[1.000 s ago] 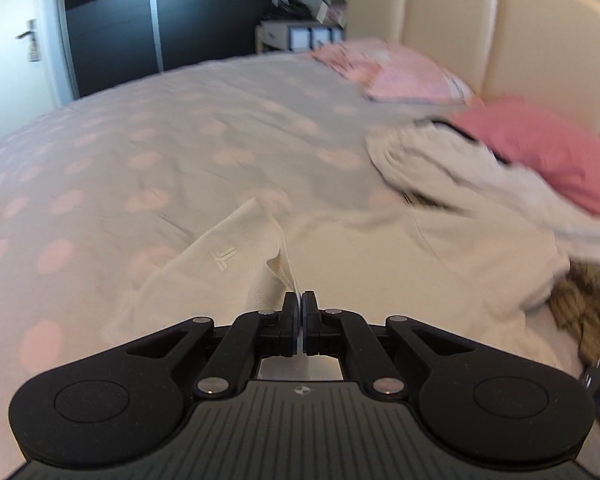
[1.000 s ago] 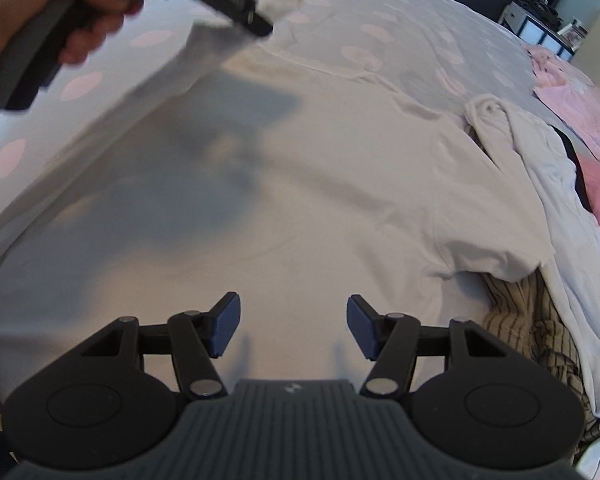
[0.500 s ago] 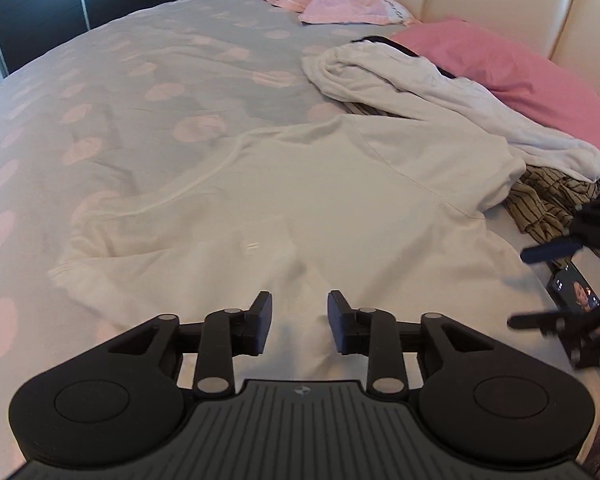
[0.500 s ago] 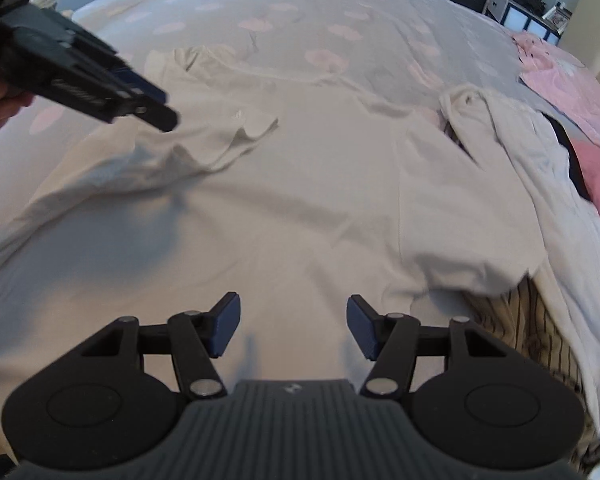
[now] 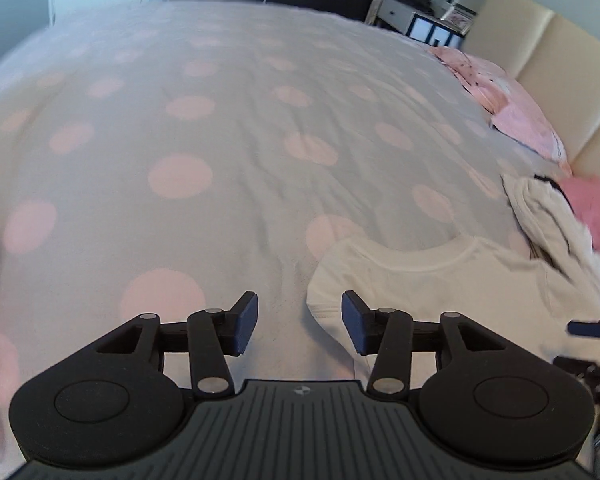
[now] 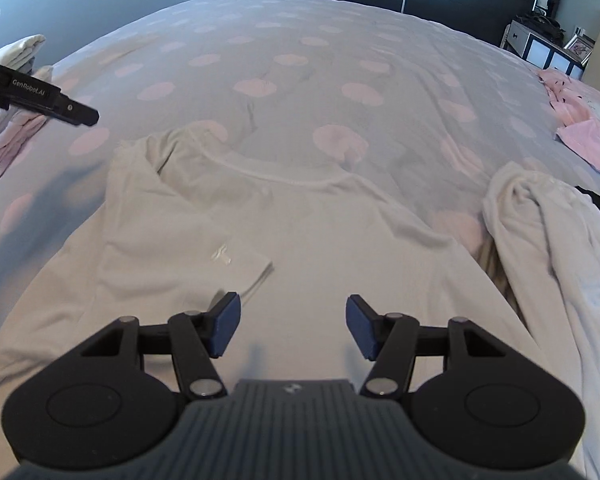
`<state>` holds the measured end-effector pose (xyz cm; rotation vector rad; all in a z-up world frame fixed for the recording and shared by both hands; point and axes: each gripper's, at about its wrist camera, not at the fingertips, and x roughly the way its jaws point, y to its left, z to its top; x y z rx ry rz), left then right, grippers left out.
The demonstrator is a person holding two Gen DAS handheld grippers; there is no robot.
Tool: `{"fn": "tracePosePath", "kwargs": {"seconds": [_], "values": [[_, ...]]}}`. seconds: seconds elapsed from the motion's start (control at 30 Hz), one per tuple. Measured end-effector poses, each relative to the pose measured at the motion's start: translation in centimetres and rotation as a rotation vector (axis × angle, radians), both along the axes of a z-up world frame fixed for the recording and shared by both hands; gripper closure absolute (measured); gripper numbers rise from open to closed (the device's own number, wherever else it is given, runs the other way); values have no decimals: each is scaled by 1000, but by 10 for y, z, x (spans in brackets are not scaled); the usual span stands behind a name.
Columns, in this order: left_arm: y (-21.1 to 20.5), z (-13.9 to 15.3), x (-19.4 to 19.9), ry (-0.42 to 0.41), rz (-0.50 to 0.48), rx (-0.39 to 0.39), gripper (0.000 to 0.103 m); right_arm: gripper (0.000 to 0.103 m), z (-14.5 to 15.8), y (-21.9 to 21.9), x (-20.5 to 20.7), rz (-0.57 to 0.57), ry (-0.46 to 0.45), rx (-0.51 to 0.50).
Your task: Fold clothes
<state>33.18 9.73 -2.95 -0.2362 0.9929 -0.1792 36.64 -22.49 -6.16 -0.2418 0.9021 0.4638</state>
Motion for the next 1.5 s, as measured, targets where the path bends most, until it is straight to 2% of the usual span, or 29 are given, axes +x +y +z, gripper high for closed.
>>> {"fn": "tracePosePath", "kwargs": {"seconds": [0.13,0.27,0.33,0.37,0.4,0.43,0.47,0.6,0.7,0.83,0.9,1.0,1.07,1.23,1.3,1.37,1.4,1.47,1.5], "values": [[14,-35,24,80,60,-146,60,42,-14,6,27,-43,52,86],[13,-50,37,98,38,-183,62,41,-29,9,49,-93,111,159],[12,-55,41,107,17,-226,75,41,-39,10,55,-110,156,187],[10,-56,42,112,-1,-245,79,45,-43,12,55,-113,171,193],[7,-56,42,108,-17,-247,87,64,-48,13,56,-115,186,198],[3,-53,42,93,-31,-234,96,77,-48,15,55,-113,190,200],[0,-48,42,72,-43,-218,99,96,-46,17,53,-105,183,198],[-13,-8,43,-25,-44,-101,101,100,-24,23,45,-83,121,232],[-35,15,50,-55,-38,104,101,101,-3,26,43,-75,97,251],[-64,16,58,-78,-57,226,101,102,15,30,39,-78,84,195],[-76,11,61,-74,-74,244,101,102,17,29,38,-94,101,159],[-83,0,66,-28,-97,155,100,102,12,19,38,-131,130,126],[-83,-3,68,-37,-99,123,99,102,5,10,39,-151,150,116],[-70,-2,67,-87,-69,99,79,102,-15,2,39,-173,214,57],[-64,-2,65,-104,-67,105,77,103,-19,0,39,-177,230,40],[-57,-2,60,-126,-81,103,70,103,-20,-1,38,-179,232,35],[-52,-5,59,-124,-80,99,62,103,-20,-2,38,-179,232,37],[-42,-10,57,-109,-66,72,59,103,-20,-4,36,-175,231,45],[-37,-15,58,-87,-42,30,60,103,-21,-4,36,-171,231,45]]}}
